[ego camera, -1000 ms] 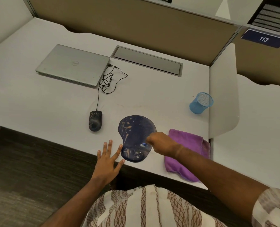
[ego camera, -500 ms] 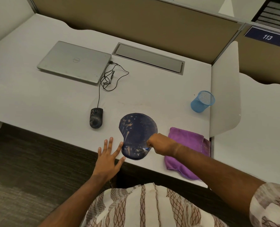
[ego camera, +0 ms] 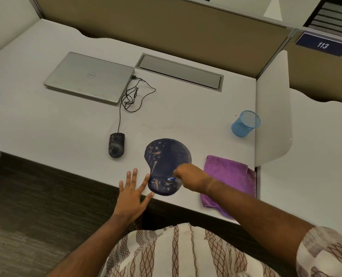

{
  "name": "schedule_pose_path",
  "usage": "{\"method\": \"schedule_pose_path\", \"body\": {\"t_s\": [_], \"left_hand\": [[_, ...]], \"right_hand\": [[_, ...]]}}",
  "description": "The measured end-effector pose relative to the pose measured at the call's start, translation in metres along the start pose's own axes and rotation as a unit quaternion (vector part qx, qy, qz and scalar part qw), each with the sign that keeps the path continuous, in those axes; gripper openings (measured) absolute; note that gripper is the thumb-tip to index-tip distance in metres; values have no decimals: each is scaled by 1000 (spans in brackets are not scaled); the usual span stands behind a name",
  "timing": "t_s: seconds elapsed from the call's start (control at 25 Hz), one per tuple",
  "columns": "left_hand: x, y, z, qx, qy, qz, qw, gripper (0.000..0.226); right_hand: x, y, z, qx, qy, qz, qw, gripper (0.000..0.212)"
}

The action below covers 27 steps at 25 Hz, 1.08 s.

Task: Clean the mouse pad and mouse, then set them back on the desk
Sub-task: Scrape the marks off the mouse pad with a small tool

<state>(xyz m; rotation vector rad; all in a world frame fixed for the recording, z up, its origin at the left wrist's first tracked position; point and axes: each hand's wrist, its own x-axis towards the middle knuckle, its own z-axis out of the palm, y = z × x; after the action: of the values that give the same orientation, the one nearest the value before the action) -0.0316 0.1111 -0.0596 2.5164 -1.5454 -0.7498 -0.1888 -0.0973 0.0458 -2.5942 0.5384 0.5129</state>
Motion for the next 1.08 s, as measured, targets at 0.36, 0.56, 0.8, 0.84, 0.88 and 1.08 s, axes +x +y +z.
{"method": "schedule_pose_path", "body": {"t_s": [0.36,0.56,0.8,0.84,0.88,1.08], "left_hand": [[1,5,-6,7,-11,-10,1000,84],[1,5,-6,-2,-2,-4,1000,93],[1,6,-7,2,-7,-10,1000,91],[1,6,-6,3,-7,-9,1000,89],[1,6,-6,5,-8,-9,1000,87],[2,5,-6,7,-8,-10,1000,82]], "right_hand": [[-18,3,3,170,91,70,979,18],[-12,-18,20,288,136,107,942,19],[-22,-4,41,258,99,95,956,20],[-23,-1,41,242,93,91,962,20],[-24,1,39,229,90,88,965,20],[-16,-10,32,269,156,66,948,17]]}}
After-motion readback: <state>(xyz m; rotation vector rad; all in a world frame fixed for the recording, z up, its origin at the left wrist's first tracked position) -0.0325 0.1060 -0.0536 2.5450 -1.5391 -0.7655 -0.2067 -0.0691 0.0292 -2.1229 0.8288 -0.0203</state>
